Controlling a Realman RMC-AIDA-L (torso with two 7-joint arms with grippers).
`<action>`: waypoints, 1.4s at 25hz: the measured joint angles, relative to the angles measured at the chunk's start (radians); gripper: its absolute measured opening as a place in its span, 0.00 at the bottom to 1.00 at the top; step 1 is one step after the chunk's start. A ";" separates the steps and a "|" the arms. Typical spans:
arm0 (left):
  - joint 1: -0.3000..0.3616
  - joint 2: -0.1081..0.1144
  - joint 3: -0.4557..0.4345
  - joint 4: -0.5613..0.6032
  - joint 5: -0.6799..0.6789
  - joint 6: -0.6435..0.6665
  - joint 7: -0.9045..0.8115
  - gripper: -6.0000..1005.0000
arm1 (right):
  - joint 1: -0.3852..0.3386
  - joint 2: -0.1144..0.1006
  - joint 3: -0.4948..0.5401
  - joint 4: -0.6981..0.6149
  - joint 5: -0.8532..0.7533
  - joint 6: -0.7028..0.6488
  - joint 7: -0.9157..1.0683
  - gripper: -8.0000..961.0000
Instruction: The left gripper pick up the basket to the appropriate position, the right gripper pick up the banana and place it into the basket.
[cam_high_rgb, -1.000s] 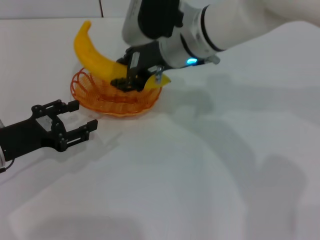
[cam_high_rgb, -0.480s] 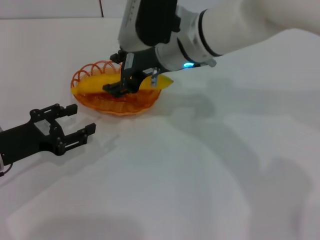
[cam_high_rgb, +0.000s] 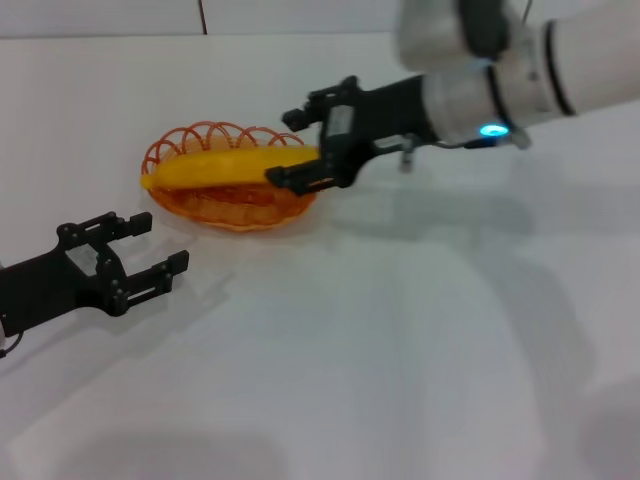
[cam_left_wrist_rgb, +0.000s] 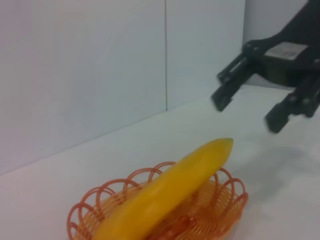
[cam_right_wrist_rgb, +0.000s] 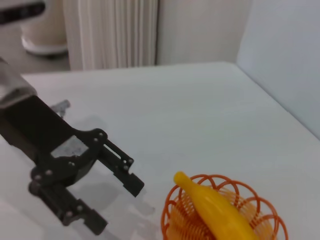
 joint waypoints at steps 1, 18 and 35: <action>0.002 0.000 -0.001 0.000 0.000 0.000 0.000 0.70 | -0.014 -0.001 0.041 0.015 0.019 -0.029 -0.034 0.77; 0.005 -0.002 -0.001 0.001 -0.011 0.000 0.003 0.70 | -0.087 -0.015 0.483 0.363 0.062 -0.159 -0.363 0.77; 0.006 -0.001 -0.003 -0.046 -0.066 0.001 0.060 0.70 | -0.146 -0.013 0.561 0.419 0.063 -0.200 -0.446 0.76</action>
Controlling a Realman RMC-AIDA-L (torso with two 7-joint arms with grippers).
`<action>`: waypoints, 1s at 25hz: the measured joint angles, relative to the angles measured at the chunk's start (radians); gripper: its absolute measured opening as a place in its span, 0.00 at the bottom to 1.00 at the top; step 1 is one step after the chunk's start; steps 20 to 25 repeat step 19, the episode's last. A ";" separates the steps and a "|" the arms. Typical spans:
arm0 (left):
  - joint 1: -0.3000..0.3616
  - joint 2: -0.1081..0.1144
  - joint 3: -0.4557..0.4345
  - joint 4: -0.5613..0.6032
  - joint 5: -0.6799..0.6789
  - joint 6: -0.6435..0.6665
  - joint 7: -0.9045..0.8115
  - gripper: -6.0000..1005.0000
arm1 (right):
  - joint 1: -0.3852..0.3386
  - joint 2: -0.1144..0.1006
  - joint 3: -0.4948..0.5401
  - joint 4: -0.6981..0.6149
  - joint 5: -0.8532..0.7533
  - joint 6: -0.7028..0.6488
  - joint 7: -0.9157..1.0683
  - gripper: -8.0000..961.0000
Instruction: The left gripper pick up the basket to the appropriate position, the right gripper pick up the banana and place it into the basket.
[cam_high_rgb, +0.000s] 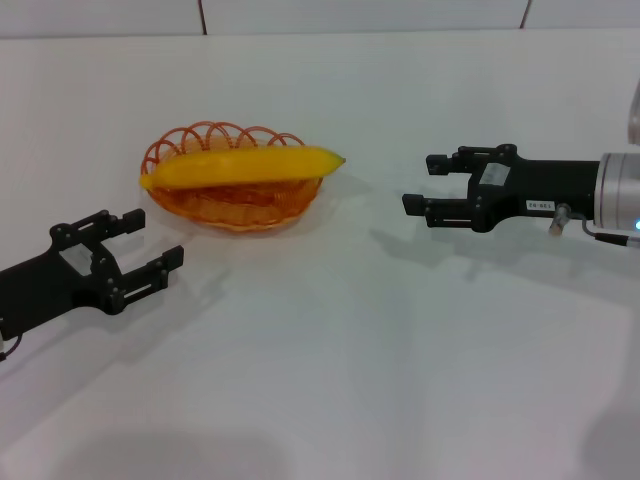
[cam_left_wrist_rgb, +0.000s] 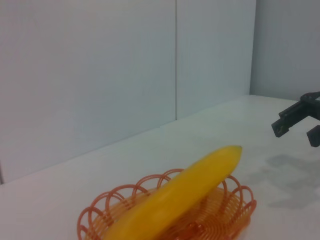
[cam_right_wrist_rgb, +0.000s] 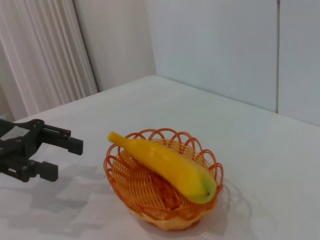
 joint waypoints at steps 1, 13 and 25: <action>-0.001 0.000 0.000 -0.001 0.000 0.000 0.000 0.70 | 0.000 0.000 0.000 0.000 0.000 0.000 0.000 0.76; 0.001 0.002 0.004 -0.002 0.012 -0.006 -0.008 0.70 | -0.024 0.000 -0.004 0.002 -0.006 -0.001 -0.001 0.77; 0.019 0.005 -0.025 -0.002 0.026 -0.009 -0.014 0.70 | -0.026 0.000 -0.003 0.002 -0.006 -0.001 0.000 0.77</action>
